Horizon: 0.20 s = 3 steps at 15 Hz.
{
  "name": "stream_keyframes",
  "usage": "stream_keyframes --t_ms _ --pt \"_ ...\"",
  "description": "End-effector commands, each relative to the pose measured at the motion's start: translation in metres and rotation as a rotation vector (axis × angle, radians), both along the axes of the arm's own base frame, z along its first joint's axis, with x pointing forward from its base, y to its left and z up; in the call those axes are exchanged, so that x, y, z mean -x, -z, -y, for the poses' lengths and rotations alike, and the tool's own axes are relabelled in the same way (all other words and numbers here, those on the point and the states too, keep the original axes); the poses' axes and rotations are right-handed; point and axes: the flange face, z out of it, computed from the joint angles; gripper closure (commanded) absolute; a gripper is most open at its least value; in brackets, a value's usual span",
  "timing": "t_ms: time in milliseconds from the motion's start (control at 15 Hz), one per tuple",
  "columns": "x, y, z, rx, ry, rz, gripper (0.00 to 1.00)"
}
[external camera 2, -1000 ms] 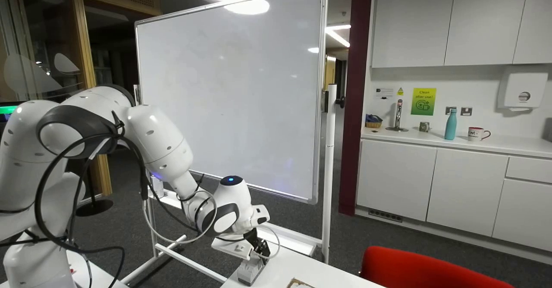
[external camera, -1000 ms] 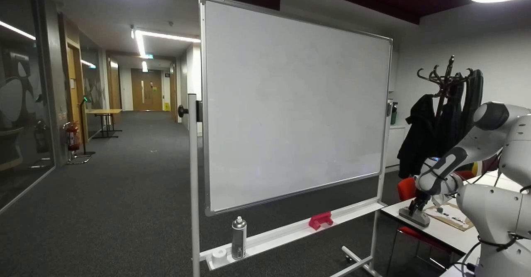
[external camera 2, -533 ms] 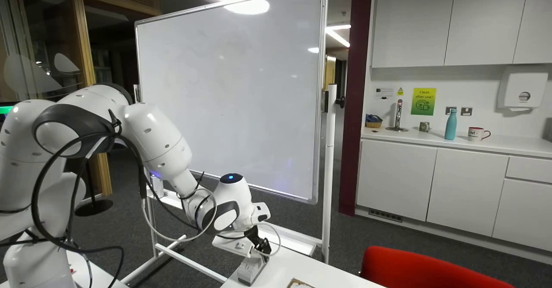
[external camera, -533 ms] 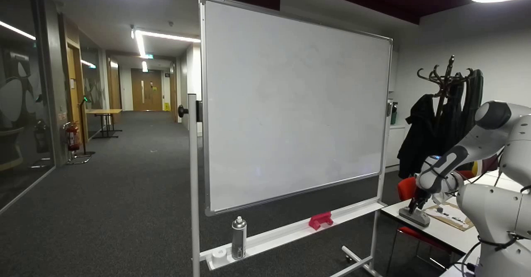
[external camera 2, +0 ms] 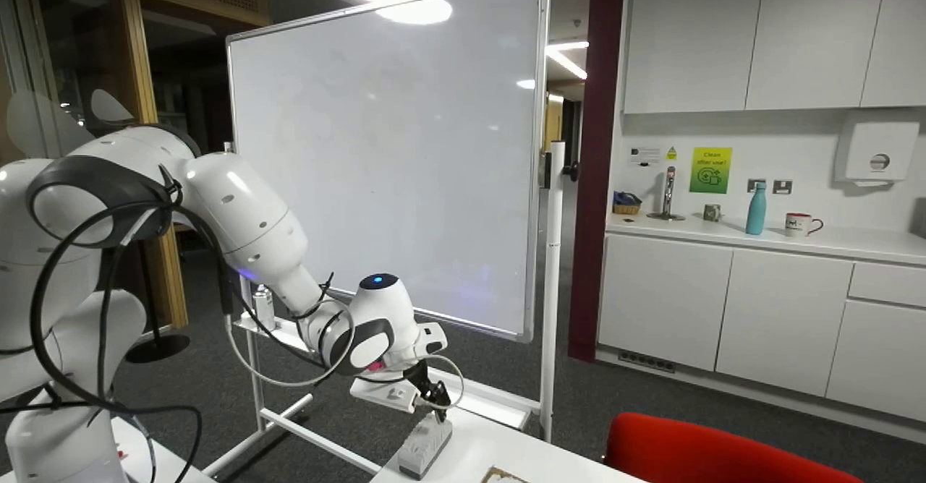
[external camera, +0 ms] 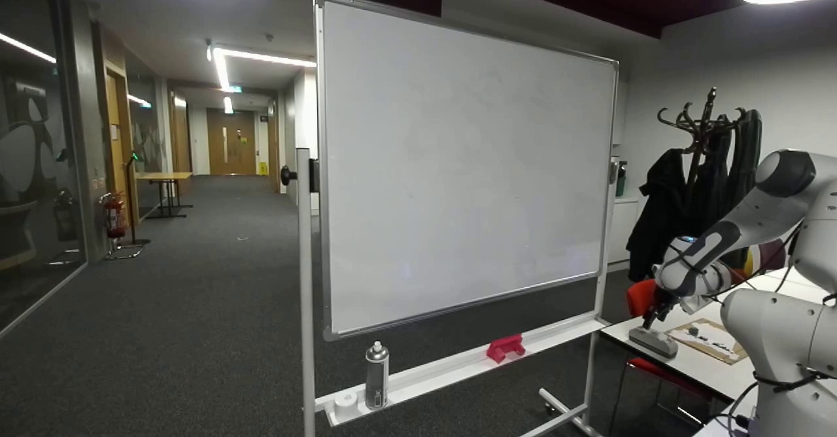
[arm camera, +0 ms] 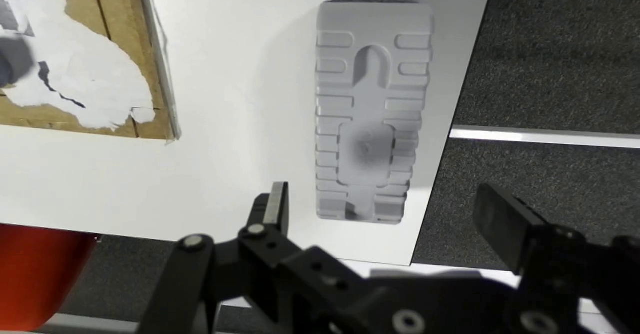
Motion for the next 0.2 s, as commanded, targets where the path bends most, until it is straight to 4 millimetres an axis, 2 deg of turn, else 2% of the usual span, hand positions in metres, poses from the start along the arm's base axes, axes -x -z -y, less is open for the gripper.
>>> stream_keyframes --t_ms 0,133 --pt "0.0004 0.0005 -0.0004 -0.001 0.000 -0.001 0.00" --pt "0.0009 0.0010 -0.0008 -0.003 0.000 -0.002 0.00"
